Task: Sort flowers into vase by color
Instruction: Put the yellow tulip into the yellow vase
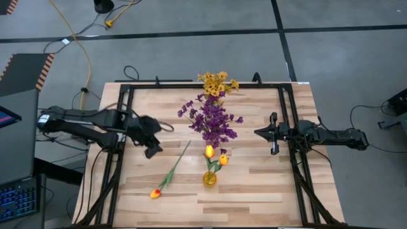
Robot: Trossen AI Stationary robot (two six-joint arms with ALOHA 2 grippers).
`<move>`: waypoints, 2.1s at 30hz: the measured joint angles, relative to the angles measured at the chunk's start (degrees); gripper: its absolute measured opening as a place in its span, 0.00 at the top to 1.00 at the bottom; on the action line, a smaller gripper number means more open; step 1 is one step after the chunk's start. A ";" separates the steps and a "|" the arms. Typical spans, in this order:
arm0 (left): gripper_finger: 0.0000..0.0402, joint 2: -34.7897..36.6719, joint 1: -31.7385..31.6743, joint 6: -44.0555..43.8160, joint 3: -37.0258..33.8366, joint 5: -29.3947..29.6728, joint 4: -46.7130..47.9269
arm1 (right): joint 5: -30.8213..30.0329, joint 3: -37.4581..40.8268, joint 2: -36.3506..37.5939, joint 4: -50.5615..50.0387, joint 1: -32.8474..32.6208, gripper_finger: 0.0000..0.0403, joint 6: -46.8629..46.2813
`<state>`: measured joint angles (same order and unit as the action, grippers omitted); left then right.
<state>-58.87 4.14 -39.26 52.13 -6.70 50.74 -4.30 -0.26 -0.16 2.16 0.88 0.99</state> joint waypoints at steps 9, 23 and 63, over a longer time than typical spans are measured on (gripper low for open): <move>0.47 -12.16 8.87 -1.07 -0.32 2.90 -3.88 | 0.00 0.01 0.02 -0.01 -0.01 0.89 0.00; 0.47 -28.17 15.99 -3.57 -0.34 3.10 -14.78 | 0.00 0.01 0.00 0.00 0.01 0.89 -0.01; 0.47 -31.14 17.52 -50.00 -0.27 3.01 -23.83 | 0.00 0.01 0.01 -0.01 0.00 0.89 -0.01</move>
<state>-90.01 21.66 -89.26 51.86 -3.69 26.91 -4.29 -0.25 -0.15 2.15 0.87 0.98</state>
